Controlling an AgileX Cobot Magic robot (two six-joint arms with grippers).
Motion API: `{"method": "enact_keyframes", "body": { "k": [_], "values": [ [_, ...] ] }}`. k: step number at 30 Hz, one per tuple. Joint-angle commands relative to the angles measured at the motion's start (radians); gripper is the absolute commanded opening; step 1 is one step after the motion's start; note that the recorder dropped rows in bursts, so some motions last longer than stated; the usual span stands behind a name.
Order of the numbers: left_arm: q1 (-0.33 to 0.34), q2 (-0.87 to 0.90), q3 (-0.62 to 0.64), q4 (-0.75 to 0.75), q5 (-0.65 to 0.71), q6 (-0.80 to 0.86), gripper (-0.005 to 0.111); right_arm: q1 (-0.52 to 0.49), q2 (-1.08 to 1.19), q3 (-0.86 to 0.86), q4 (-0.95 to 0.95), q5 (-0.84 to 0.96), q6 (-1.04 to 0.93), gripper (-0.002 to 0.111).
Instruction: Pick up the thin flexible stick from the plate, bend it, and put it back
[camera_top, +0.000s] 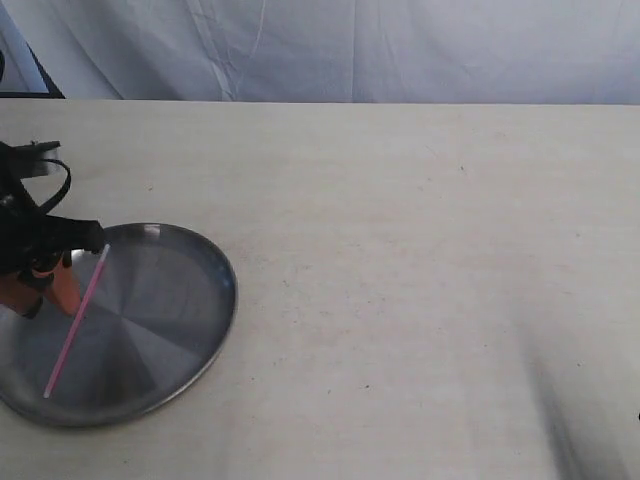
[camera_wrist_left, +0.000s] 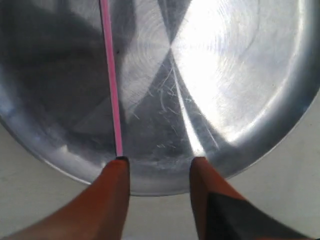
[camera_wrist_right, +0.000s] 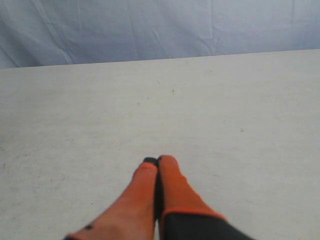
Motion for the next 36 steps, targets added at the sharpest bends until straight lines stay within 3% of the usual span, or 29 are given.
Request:
{"method": "enact_keyframes", "body": {
  "k": [1,5,11,27,36],
  "values": [
    [-0.006,0.035,0.043,0.018,-0.043,-0.052,0.04,-0.005,-0.007,0.001,0.001,-0.007,0.001,0.0],
    [-0.006,0.037,0.14,0.025,-0.132,-0.052,0.04,-0.005,-0.007,0.001,0.001,-0.007,0.001,0.0],
    [-0.006,0.037,0.169,0.048,-0.241,-0.078,0.04,-0.005,-0.007,0.001,0.001,-0.007,0.001,0.0],
    [-0.006,0.178,0.169,0.086,-0.269,-0.1,0.039,-0.005,-0.007,0.001,-0.002,-0.007,0.001,0.0],
    [-0.006,0.234,0.169,0.099,-0.264,-0.106,0.02,-0.005,-0.007,0.001,-0.002,-0.007,0.001,0.0]
  ]
}}
